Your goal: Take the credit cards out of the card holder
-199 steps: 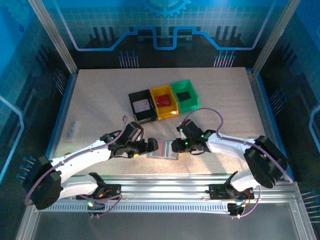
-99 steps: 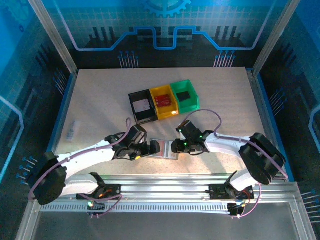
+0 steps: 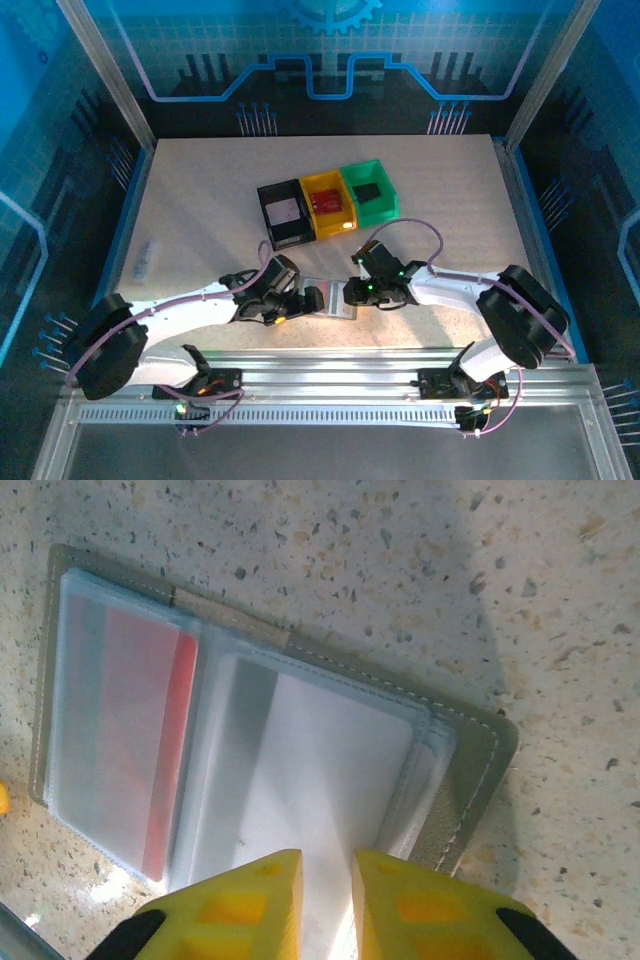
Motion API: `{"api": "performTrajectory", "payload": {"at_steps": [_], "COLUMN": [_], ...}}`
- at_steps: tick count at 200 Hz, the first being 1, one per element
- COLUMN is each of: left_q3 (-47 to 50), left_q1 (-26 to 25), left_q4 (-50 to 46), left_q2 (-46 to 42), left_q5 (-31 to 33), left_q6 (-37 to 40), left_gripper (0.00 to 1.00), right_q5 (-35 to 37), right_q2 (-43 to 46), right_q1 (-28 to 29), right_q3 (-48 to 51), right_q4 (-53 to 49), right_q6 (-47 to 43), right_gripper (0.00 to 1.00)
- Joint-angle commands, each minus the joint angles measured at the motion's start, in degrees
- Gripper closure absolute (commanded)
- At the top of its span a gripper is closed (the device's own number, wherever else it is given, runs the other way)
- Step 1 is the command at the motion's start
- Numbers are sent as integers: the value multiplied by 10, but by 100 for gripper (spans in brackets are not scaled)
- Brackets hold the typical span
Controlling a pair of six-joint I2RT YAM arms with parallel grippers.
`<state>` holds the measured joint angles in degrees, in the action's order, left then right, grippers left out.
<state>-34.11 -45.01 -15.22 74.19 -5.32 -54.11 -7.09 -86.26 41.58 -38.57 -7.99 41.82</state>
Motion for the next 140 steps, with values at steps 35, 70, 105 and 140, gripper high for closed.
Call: {"api": "performTrajectory", "payload": {"at_steps": [35,70,105,140], "left_q3": [7,9,2,-28], "left_q1": [-7,-7,-7,-7], "left_q4": [5,-12,-25,-81], "left_q2": [-3,-10,3,12], "left_q5": [8,19,23,45], "left_q6": [-8,-5,-5,4], "left_gripper": [1,1,1,1], "right_q5": [-6,47,20,10], "right_q2": [-16,20,2,-11], "right_q1": [3,2,2,3], "right_q3": [-19,-16,-27,-28], "right_q4": [-14,-56,-46,-34], "right_q6": [-7,-26,-22,-14], "right_gripper": [81,70,74,77]}}
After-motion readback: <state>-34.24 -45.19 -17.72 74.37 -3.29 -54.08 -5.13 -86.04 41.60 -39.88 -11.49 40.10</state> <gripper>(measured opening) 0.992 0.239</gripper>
